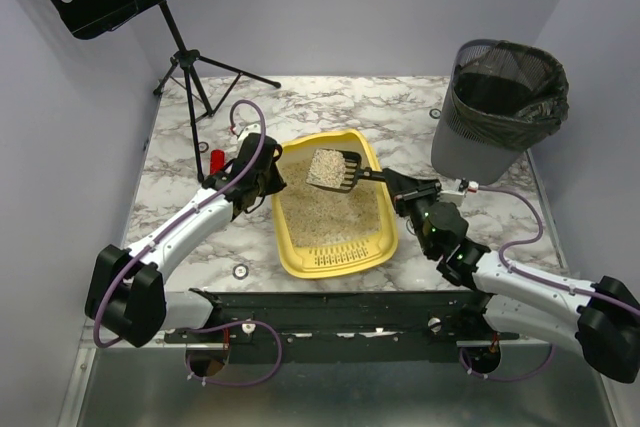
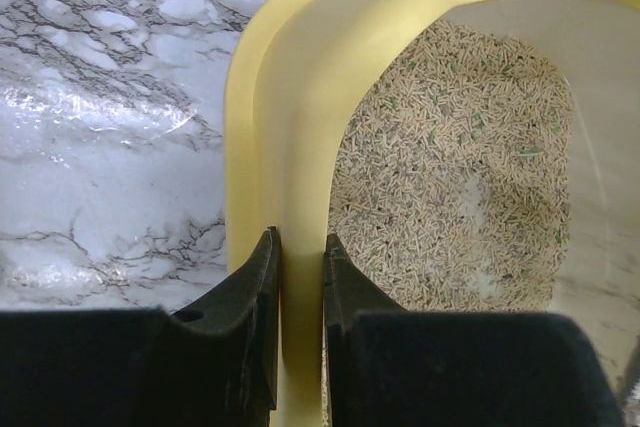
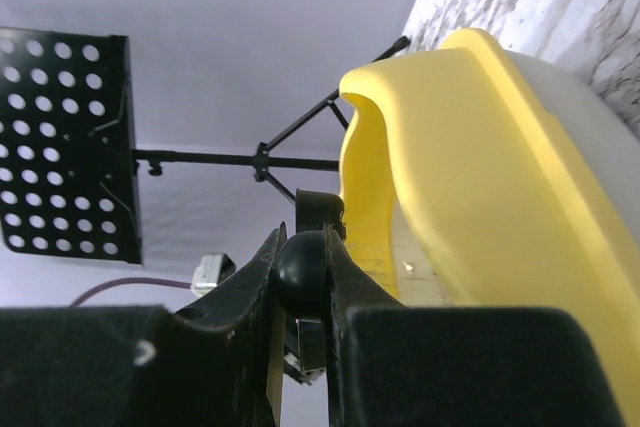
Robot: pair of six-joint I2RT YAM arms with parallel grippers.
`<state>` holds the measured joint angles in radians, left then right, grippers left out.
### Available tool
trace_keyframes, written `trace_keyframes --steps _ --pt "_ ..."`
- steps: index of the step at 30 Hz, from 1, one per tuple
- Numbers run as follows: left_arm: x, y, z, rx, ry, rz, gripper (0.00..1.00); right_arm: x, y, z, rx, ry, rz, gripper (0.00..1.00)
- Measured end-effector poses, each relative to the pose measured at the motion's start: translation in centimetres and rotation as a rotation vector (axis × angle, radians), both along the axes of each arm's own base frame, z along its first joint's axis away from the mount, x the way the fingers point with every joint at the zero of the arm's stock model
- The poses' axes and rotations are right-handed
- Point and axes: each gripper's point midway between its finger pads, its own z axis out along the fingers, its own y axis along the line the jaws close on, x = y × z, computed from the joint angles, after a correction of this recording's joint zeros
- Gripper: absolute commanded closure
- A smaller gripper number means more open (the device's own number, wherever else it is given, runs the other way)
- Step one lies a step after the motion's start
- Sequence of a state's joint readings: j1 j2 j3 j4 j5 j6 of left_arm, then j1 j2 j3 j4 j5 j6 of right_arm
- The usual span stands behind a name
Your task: Clean the litter box
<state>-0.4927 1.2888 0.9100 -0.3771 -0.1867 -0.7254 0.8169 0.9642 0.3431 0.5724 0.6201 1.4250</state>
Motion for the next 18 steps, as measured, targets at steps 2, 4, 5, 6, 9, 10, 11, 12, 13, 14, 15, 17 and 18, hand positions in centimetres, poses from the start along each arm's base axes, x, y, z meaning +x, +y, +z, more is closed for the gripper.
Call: trace_keyframes --steps 2,4,5,6,9,10,11,12,13,14,15,17,18 --pt "0.1 -0.3 0.1 -0.012 -0.006 -0.013 1.00 0.1 0.1 0.4 0.027 -0.007 -0.001 0.99" --pt "0.1 -0.5 0.1 -0.019 -0.007 -0.024 1.00 0.3 0.2 0.6 0.062 -0.010 -0.003 1.00" --pt "0.0 -0.7 0.1 -0.023 -0.006 -0.029 1.00 0.4 0.2 0.6 0.081 -0.008 -0.004 1.00" --pt "0.0 -0.8 0.1 -0.027 -0.005 -0.033 1.00 0.5 0.3 0.6 0.098 -0.006 -0.002 1.00" --pt "0.0 -1.0 0.1 -0.034 -0.003 -0.040 1.00 0.4 0.0 -0.1 0.121 0.004 -0.004 1.00" --pt "0.0 -1.0 0.1 -0.035 -0.003 -0.041 1.00 0.5 -0.1 -0.3 0.116 0.008 -0.007 0.99" --pt "0.0 -1.0 0.0 -0.035 -0.003 -0.041 1.00 0.5 0.0 -0.4 0.111 0.010 -0.006 1.00" --pt "0.0 -1.0 0.0 -0.035 -0.003 -0.041 1.00 0.5 0.0 -0.4 0.111 0.010 -0.003 1.00" --pt "0.0 -1.0 0.0 -0.035 -0.002 -0.041 1.00 0.7 -0.1 -0.4 0.112 0.009 -0.003 0.99" --pt "0.0 -1.0 0.0 -0.035 -0.003 -0.041 1.00 0.7 -0.2 -0.3 0.117 0.008 -0.003 1.00" --pt "0.0 -1.0 0.0 -0.035 -0.003 -0.041 1.00 0.6 -0.6 -0.3 0.129 0.007 -0.008 1.00" --pt "0.0 -1.0 0.0 -0.035 -0.003 -0.041 1.00 0.4 -1.3 -0.3 0.147 0.013 -0.022 1.00" --pt "0.0 -1.0 0.0 -0.035 -0.003 -0.041 1.00 0.5 -1.3 -0.1 0.144 0.010 -0.022 1.00"
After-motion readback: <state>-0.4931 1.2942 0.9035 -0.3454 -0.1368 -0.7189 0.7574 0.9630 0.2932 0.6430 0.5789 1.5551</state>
